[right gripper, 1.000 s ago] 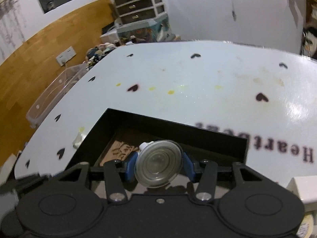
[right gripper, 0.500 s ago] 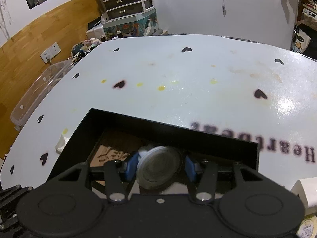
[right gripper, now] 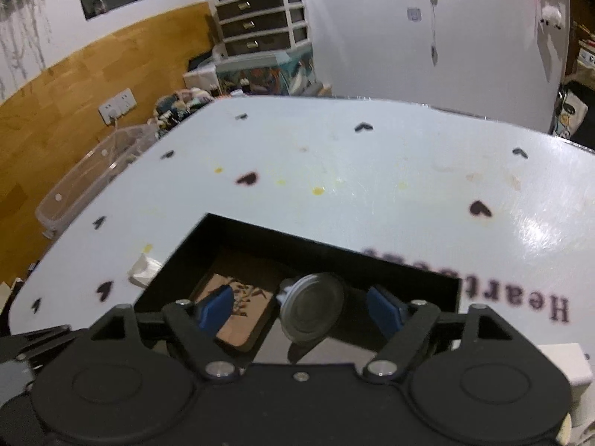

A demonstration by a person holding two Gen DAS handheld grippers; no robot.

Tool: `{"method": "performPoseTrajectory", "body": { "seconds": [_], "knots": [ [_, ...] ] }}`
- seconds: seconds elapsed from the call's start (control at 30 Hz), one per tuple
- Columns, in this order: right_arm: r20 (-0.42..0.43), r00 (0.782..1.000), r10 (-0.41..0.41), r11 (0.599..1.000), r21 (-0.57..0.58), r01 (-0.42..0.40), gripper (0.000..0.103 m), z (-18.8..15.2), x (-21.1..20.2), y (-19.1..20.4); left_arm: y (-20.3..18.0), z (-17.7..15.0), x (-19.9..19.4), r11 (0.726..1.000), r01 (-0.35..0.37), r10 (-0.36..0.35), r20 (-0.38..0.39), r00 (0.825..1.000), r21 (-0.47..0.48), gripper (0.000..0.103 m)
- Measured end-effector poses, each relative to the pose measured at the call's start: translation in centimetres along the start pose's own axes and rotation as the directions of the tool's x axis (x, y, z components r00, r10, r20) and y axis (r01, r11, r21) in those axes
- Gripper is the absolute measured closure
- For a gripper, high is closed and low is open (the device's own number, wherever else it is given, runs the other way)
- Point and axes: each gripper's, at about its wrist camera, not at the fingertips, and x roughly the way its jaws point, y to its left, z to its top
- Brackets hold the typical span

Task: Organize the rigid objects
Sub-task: 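Lower the clear lid into the black box and open the right tool, then move the right tool to the white compartment tray and grasp it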

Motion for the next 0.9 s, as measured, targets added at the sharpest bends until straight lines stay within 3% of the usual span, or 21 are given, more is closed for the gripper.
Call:
{"method": "performPoseTrajectory", "body": {
  "seconds": [0.2, 0.37, 0.9],
  "knots": [
    [0.069, 0.997, 0.017, 0.999, -0.033, -0.015, 0.007, -0.4, -3.6, 0.0, -0.4, 0.2, 0.0, 1.000, -0.013, 0.014, -0.008, 1.000, 0.004, 0.097],
    [0.117, 0.993, 0.003, 0.999, -0.040, 0.002, 0.004, -1.1, -6.2, -0.5, -0.5, 0.3, -0.1, 1.000, -0.021, 0.021, -0.012, 1.000, 0.003, 0.097],
    [0.232, 0.968, -0.092, 0.995, 0.054, 0.082, 0.004, -6.6, -12.0, -7.0, -0.8, 0.4, -0.4, 0.999, -0.032, 0.032, -0.021, 0.999, 0.006, 0.097]
  ]
}}
